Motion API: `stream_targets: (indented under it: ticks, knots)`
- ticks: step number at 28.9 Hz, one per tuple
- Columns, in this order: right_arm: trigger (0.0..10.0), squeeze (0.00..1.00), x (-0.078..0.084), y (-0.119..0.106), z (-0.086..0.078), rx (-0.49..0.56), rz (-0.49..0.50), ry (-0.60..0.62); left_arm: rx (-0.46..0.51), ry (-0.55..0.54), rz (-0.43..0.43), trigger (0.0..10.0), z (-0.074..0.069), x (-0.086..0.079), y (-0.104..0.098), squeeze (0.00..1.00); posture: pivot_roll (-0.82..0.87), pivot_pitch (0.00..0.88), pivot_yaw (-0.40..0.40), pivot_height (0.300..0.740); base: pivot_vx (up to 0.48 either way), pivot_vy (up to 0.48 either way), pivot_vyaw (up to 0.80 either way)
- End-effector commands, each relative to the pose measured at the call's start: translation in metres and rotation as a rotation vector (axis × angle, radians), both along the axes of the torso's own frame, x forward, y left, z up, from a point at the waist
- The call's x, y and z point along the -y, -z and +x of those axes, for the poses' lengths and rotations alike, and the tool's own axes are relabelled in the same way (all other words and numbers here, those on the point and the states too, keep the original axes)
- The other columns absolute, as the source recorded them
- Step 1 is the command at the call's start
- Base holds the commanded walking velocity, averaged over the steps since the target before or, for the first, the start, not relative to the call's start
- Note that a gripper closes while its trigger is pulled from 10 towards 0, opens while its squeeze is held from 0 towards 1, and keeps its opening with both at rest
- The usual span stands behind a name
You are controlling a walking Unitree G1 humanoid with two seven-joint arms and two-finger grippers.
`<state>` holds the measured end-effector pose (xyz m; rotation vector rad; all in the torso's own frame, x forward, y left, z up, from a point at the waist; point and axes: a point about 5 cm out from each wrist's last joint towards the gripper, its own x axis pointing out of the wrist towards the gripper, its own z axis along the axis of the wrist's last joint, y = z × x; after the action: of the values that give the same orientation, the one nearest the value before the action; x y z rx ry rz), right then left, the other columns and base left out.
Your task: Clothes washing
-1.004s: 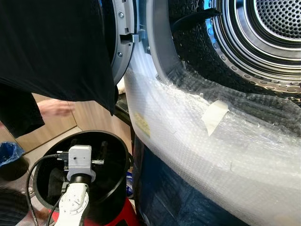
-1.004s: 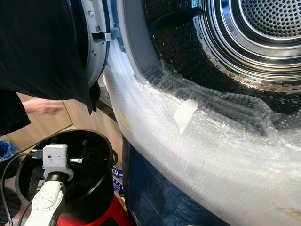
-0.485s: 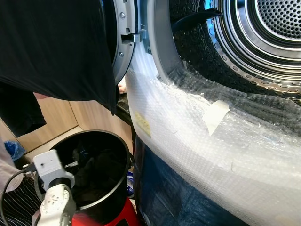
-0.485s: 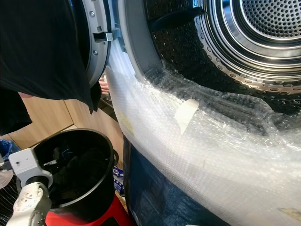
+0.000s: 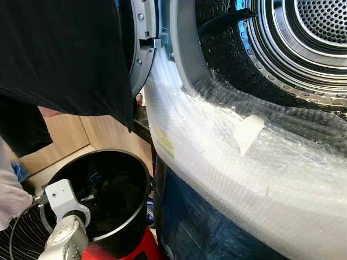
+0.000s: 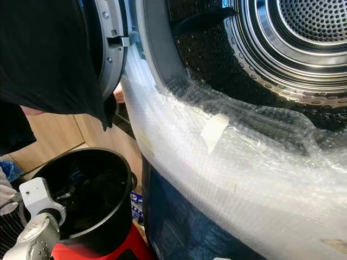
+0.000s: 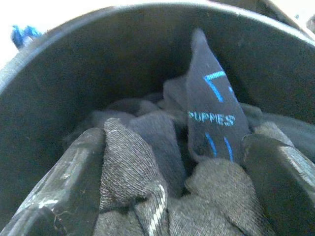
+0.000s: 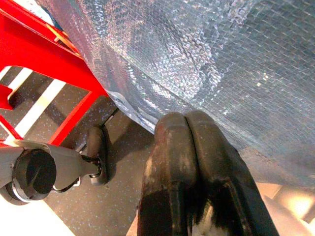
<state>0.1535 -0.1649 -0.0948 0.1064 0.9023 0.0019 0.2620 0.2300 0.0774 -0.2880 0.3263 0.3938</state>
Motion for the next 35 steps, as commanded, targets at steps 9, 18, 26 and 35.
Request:
stream_targets:
  ticks: [9,18,26,35]
  knots:
    - [10.0,0.00,0.000,0.001,-0.001,-0.009,-0.002,-0.005,-0.155,0.037,-0.030,10.0,-0.009,0.008,0.018,0.00,0.14,0.048,0.015,0.740,0.000,0.000,0.00]
    - [10.0,0.00,0.000,0.000,0.001,-0.003,-0.003,-0.016,-0.223,0.109,0.013,10.0,-0.010,0.012,0.020,0.00,0.14,0.049,0.009,0.740,0.000,0.000,0.00]
    - [10.0,0.00,-0.001,0.000,0.002,-0.004,-0.007,-0.035,-0.205,0.107,0.008,0.0,-0.008,0.014,0.019,0.00,0.13,0.035,0.011,0.740,0.000,0.000,0.00]
    - [10.0,0.00,-0.002,-0.001,0.004,0.000,-0.007,-0.040,-0.193,0.095,0.013,0.0,-0.007,0.012,0.018,0.00,0.13,0.027,0.011,0.740,0.000,0.000,0.00]
